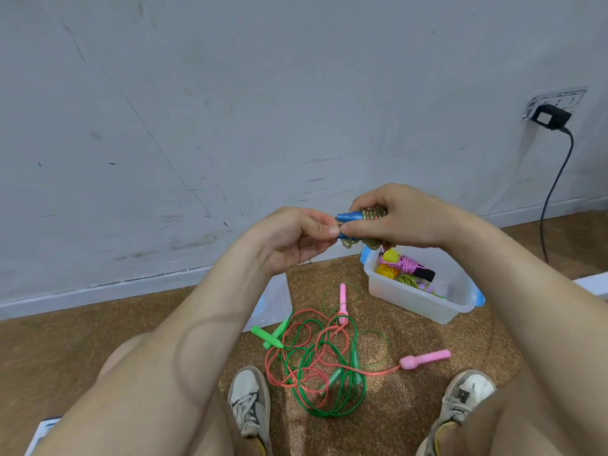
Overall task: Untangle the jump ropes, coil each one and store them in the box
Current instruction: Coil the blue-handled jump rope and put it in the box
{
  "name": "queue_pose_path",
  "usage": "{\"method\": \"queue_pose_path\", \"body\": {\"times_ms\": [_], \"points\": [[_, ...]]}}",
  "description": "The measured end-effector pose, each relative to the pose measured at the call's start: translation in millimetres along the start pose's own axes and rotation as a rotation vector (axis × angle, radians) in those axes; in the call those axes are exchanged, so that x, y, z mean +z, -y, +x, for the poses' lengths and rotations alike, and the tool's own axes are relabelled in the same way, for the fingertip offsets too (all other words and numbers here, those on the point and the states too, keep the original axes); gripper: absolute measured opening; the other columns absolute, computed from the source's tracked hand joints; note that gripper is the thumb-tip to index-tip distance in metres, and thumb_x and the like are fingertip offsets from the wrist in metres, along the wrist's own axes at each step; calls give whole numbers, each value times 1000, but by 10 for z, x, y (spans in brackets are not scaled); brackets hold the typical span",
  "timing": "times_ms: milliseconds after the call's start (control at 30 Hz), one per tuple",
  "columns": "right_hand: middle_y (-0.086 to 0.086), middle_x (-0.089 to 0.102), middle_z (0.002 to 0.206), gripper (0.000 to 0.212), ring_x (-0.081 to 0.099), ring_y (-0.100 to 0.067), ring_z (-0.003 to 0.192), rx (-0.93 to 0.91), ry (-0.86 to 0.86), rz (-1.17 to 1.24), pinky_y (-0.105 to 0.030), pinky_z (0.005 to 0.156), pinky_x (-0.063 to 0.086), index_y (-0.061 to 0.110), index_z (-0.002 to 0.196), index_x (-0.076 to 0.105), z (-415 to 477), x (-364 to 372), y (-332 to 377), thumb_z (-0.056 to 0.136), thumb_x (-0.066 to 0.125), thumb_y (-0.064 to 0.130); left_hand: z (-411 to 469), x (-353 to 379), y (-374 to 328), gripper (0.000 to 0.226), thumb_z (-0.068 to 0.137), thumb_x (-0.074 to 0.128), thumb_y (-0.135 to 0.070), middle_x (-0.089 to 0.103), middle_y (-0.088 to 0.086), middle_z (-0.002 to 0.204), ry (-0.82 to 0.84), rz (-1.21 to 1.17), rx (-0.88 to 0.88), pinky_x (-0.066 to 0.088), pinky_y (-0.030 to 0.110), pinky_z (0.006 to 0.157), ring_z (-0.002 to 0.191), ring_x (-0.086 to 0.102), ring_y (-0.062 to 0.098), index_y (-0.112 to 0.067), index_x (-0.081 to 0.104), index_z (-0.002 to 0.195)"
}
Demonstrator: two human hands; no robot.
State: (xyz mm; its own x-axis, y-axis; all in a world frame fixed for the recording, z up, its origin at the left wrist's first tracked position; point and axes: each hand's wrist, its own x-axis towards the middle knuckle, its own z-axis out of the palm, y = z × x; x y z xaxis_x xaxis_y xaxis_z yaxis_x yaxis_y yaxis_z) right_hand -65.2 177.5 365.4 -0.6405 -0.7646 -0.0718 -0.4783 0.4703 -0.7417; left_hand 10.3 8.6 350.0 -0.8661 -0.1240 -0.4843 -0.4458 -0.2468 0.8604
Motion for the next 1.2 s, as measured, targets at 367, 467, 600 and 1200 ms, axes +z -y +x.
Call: {"method": "queue_pose_path", "body": {"times_ms": [367, 467, 600, 1200], "points": [[1, 64, 63, 14, 52, -6, 57, -79, -78, -7, -26, 61, 43, 24, 74, 71, 23, -26, 20, 79, 73, 37, -3, -25, -16, 22, 78, 58, 11, 68, 4, 69, 59, -131, 86, 55, 16, 62, 61, 66, 9, -8, 64, 87], [2, 64, 63, 9, 53, -7, 57, -78, -77, 10, -28, 62, 44, 25, 73, 70, 20, -39, 18, 79, 72, 32, -33, -71, -49, 24, 76, 58, 11, 70, 9, 76, 101, -145, 86, 55, 17, 62, 64, 69, 13, -3, 67, 93], [5, 59, 60, 11, 47, -3, 54, -80, -96, -60, -22, 56, 38, 23, 74, 69, 20, -19, 2, 78, 74, 32, -54, -72, -72, 20, 79, 59, 9, 69, 8, 71, 74, 0, 49, 55, 17, 59, 60, 67, 12, -2, 68, 94], [-13, 66, 68, 22, 55, -18, 49, 132, -87, 330, -20, 43, 32, 14, 73, 64, 73, 20, -16, 87, 62, 31, -22, 44, 67, 7, 86, 64, -6, 64, 7, 68, 10, -200, 266, 52, 16, 58, 59, 59, 10, -2, 69, 83]]}}
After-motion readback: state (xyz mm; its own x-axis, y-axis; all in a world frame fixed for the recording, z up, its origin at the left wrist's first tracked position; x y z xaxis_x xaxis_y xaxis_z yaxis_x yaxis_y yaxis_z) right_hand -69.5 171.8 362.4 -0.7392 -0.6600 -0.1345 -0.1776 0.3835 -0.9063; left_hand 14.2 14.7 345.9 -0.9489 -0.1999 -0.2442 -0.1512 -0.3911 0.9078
